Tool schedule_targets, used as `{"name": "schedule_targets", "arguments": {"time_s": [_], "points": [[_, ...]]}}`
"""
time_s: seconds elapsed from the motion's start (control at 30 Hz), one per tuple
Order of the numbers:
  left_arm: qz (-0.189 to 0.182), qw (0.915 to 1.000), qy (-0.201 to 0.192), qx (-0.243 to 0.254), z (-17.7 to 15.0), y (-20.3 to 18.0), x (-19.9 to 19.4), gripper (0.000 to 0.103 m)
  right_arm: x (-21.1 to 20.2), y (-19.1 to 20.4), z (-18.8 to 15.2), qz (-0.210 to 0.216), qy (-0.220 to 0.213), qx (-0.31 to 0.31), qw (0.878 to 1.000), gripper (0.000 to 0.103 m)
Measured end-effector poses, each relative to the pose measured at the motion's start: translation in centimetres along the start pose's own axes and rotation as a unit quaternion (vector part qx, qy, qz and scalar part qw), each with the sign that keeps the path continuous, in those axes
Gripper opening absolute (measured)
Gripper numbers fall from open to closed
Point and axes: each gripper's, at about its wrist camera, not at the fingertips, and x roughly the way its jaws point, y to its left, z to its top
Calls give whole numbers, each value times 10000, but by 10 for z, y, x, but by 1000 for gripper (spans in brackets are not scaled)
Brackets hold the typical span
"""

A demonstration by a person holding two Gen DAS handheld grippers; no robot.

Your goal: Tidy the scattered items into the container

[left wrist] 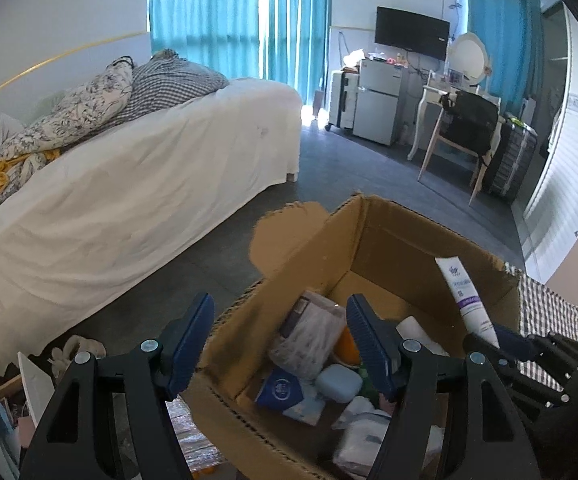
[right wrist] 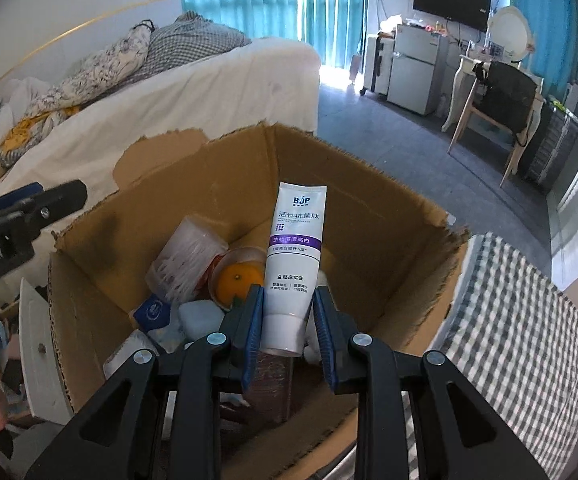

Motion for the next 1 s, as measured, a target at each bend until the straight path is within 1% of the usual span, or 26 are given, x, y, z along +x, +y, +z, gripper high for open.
{"name": "schedule_targets", "arguments": {"time_s": [0.1,0.17,0.23,0.27,0.33,0.43,0.63,0.7,0.77,0.87,0.93,1.0], "points": [[-3,10000,20,-40,-1,3,1,71,4,7,-1,-28,54,-32,10000,25],[-12,10000,34,-34,-1,3,2,71,5,8,-1,-66,29,7,10000,35],[-17,10000,26,-21,-2,3,1,71,4,7,-1,-79,-24,72,9999,75],[-15,10000,22,-18,-2,3,1,71,2,6,-1,-81,-79,101,9999,81],[-16,10000,26,-27,-2,3,1,71,-3,3,0,-106,-182,137,9997,83],[-13,10000,29,-60,-3,3,0,78,-6,2,1,-134,-216,142,9996,83],[-58,10000,-2,-49,-2,1,-6,79,-14,-6,0,-209,-249,238,9992,83],[-87,9999,-18,-46,-3,-2,-8,83,-19,-11,-2,-238,-273,280,9990,83],[-126,9999,-54,-50,-3,-5,-12,91,-27,-17,-4,-324,-307,339,9984,83],[-146,9998,-153,-15,-2,-11,-19,99,-39,-28,-7,-459,-395,464,9971,91],[-186,9996,-196,6,-2,-16,-24,101,-49,-36,-9,-568,-456,553,9958,96],[-283,9993,-229,24,-2,-23,-30,102,-58,-45,-12,-660,-504,624,9946,99]]}}
